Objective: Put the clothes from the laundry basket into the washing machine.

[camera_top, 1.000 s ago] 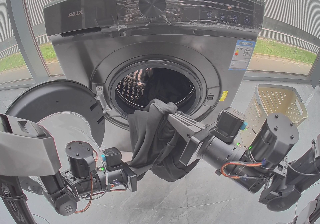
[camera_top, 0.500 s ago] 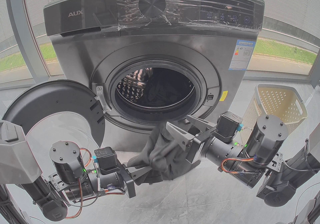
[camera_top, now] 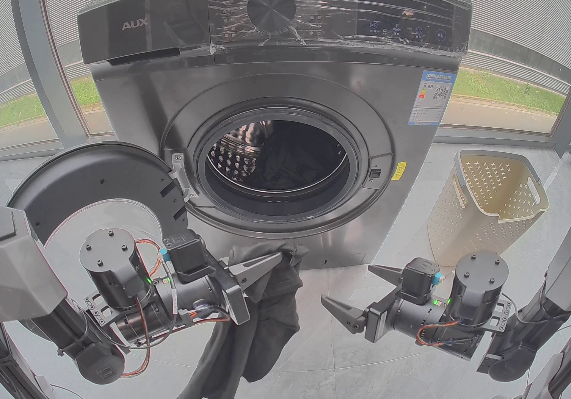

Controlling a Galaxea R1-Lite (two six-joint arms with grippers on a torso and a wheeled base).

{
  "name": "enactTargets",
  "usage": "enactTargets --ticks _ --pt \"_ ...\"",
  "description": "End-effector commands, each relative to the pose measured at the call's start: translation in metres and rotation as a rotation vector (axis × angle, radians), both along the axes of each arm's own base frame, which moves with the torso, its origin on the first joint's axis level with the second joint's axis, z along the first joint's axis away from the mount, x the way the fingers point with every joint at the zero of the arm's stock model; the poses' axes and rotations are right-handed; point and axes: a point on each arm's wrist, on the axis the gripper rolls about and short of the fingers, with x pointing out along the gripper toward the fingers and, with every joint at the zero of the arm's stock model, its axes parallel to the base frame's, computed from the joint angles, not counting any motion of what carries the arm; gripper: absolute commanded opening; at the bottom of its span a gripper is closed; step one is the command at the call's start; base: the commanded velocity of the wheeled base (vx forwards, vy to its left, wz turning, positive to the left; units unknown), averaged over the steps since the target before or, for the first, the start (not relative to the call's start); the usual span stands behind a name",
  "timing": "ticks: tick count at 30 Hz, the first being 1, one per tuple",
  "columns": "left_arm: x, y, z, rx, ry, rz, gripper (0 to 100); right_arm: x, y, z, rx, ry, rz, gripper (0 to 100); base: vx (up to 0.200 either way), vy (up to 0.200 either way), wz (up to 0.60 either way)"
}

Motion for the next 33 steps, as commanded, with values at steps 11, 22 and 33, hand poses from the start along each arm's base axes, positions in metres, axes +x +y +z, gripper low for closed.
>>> enactTargets --ticks 11,22,33 --pt "0.003 -0.004 0.009 -0.031 -0.029 0.035 0 0.003 -0.006 -0.038 -0.127 0.102 -0.015 100 0.000 0.000 0.00" --pt "0.011 -0.016 0.019 -0.090 -0.045 0.070 0 -0.006 0.017 -0.049 -0.128 0.101 0.098 100 0.000 0.000 0.00" --pt "0.008 -0.014 0.018 -0.086 -0.042 0.070 0 0.022 0.028 -0.057 -0.104 0.080 0.047 100 0.000 0.000 0.00"
